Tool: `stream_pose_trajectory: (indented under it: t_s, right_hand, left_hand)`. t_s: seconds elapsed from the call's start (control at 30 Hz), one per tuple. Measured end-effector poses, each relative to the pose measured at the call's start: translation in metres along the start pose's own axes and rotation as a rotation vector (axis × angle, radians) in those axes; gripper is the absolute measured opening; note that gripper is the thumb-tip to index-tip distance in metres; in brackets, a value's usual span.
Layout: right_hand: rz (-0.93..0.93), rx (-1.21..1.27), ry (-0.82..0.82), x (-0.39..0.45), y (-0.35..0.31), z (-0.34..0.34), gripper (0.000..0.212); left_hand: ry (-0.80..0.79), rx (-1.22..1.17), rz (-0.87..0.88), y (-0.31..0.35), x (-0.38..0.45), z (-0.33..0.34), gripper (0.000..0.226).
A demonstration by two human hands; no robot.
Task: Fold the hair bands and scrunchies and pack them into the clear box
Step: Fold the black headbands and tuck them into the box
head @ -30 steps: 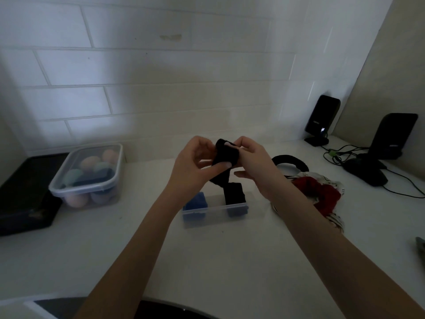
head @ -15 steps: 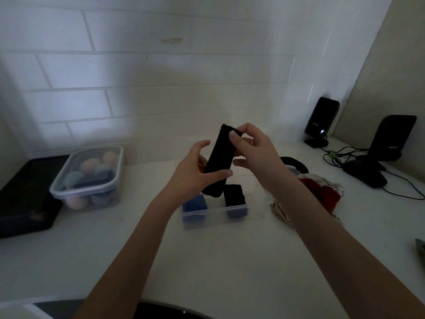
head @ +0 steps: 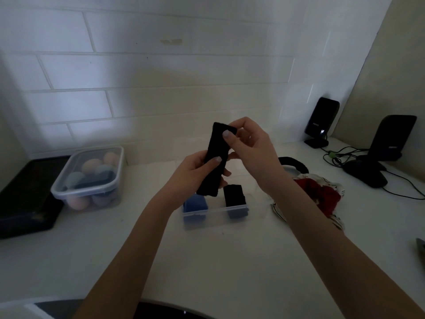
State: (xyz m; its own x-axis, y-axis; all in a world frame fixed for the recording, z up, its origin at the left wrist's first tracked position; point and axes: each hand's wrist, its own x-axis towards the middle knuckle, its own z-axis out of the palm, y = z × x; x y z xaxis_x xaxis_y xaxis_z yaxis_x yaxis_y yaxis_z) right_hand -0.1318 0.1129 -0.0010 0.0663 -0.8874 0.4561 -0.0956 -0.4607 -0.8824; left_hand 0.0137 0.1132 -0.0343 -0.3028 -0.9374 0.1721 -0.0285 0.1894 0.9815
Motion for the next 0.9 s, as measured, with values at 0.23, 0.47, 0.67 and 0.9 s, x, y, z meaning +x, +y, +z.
stream_pose_trajectory:
  t_s: [0.23,0.47,0.67,0.9]
  right_hand:
    - [-0.26,-0.316,-0.037,-0.02,0.008,0.001,0.016]
    - [-0.375,-0.509,-0.094,-0.033,0.029,0.001,0.015]
    - [-0.336,-0.599,-0.121,-0.037,0.039,0.0,0.016]
    - [-0.361,-0.705,-0.145,-0.037,0.039,0.005,0.035]
  left_hand:
    - [0.033,-0.166,-0.047,0.004,0.001,0.001,0.024]
    - [0.079,-0.309,-0.068,0.004,0.003,-0.002,0.024]
    - [0.076,-0.606,-0.115,0.0,0.008,-0.009,0.039]
    - [0.048,-0.496,-0.092,0.002,0.008,-0.004,0.029]
